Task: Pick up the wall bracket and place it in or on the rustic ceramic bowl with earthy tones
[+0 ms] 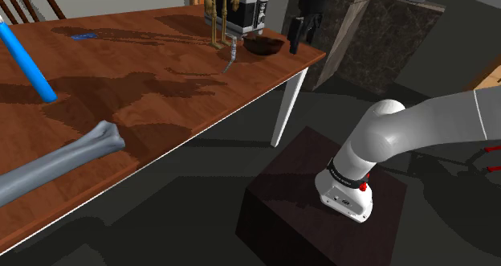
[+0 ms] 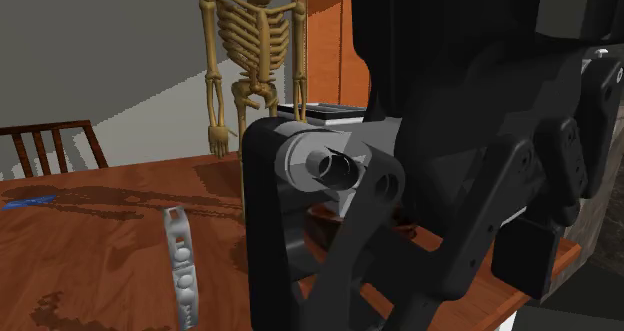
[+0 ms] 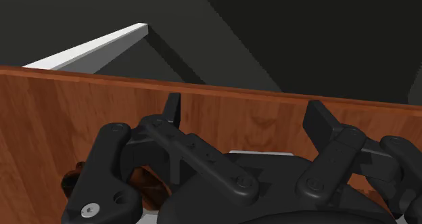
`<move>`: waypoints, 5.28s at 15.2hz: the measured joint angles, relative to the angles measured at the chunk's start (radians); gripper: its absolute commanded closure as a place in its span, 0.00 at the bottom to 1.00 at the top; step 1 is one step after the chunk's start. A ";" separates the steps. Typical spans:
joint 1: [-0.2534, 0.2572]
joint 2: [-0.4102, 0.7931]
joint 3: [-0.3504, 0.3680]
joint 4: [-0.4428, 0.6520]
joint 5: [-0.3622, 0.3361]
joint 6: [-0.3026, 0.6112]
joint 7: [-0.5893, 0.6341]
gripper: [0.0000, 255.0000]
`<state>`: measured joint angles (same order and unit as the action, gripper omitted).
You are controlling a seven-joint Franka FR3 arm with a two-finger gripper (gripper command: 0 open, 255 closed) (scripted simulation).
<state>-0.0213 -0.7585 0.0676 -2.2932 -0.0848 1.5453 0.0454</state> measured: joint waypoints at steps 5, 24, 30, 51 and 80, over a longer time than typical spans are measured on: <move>0.006 0.100 0.012 0.040 0.024 0.061 0.019 0.00; 0.032 0.667 0.057 0.443 0.099 0.240 0.075 0.00; 0.033 0.673 0.058 0.388 0.099 0.302 0.077 0.00; 0.045 0.417 0.076 0.022 0.081 0.573 0.107 0.00; 0.038 0.279 0.114 -0.319 0.040 0.951 0.166 1.00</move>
<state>0.0167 -0.4798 0.1812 -2.6119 -0.0446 2.4966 0.2114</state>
